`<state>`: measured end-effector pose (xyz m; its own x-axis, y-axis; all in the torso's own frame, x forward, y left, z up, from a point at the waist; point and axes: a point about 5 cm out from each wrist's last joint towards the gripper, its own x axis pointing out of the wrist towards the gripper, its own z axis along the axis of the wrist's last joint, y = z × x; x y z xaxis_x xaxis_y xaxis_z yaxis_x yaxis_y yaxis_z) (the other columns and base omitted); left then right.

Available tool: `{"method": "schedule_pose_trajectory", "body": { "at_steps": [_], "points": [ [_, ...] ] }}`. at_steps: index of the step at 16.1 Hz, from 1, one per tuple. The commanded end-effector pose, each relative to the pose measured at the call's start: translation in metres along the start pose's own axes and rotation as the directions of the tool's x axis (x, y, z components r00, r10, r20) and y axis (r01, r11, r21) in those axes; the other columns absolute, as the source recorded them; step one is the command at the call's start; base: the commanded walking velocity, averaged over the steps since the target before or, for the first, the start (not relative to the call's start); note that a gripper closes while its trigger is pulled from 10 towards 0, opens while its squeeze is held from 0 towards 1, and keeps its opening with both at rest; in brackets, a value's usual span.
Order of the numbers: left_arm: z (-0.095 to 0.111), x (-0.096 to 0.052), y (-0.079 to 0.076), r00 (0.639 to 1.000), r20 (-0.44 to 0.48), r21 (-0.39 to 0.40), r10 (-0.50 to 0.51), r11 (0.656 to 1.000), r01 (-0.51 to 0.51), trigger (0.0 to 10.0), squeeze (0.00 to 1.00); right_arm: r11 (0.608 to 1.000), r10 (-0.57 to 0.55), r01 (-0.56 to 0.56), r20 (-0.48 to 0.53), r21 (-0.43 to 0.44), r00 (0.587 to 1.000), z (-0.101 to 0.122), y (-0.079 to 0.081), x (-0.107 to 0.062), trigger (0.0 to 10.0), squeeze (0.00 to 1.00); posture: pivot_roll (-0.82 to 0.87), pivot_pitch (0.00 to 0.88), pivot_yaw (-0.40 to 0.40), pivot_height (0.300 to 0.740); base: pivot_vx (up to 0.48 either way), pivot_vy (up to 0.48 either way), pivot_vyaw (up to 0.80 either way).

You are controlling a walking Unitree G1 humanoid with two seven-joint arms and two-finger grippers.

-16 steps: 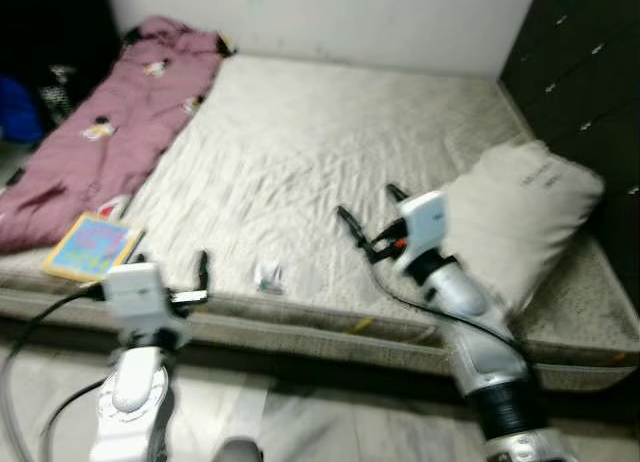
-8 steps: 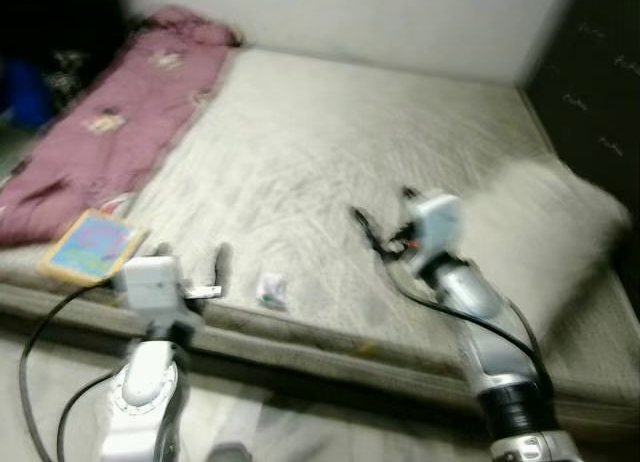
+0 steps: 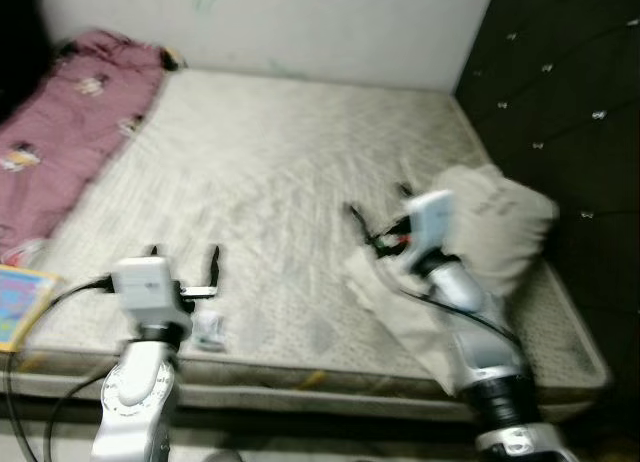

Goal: Clean up the room

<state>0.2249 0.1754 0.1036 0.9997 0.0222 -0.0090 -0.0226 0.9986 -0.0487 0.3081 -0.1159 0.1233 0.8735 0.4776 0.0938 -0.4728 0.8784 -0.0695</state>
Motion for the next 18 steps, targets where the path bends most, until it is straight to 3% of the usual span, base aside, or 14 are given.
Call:
{"method": "schedule_pose_trajectory", "body": {
  "at_steps": [1, 15, 18],
  "points": [
    [-0.001, 0.0, -0.001, 1.0, -0.006, -0.005, -0.012, 1.0, 0.011, 10.0, 0.0, 1.0, -0.001, 0.001, 0.0, -0.01, 1.0, 0.001, -0.003, 0.0, 10.0, 0.0, 0.1, 0.0, -0.09, 0.74, 0.0, 0.48, 0.0],
    [0.001, 0.002, -0.008, 0.999, 0.0, -0.16, -0.037, 0.986, 0.037, 10.0, 0.0, 0.997, -0.062, 0.063, -0.018, 0.033, 0.998, -0.002, -0.011, 0.007, 10.0, 0.0, 0.11, 0.0, -0.086, 0.74, 0.0, 0.48, -0.06],
    [0.004, 0.002, -0.006, 1.0, 0.011, -0.138, -0.017, 0.99, 0.018, 10.0, 0.0, 0.996, -0.073, 0.074, -0.007, 0.056, 0.997, -0.003, -0.008, 0.012, 10.0, 0.0, 0.12, 0.0, -0.072, 0.74, 0.0, 0.48, -0.25]
  ]
}}
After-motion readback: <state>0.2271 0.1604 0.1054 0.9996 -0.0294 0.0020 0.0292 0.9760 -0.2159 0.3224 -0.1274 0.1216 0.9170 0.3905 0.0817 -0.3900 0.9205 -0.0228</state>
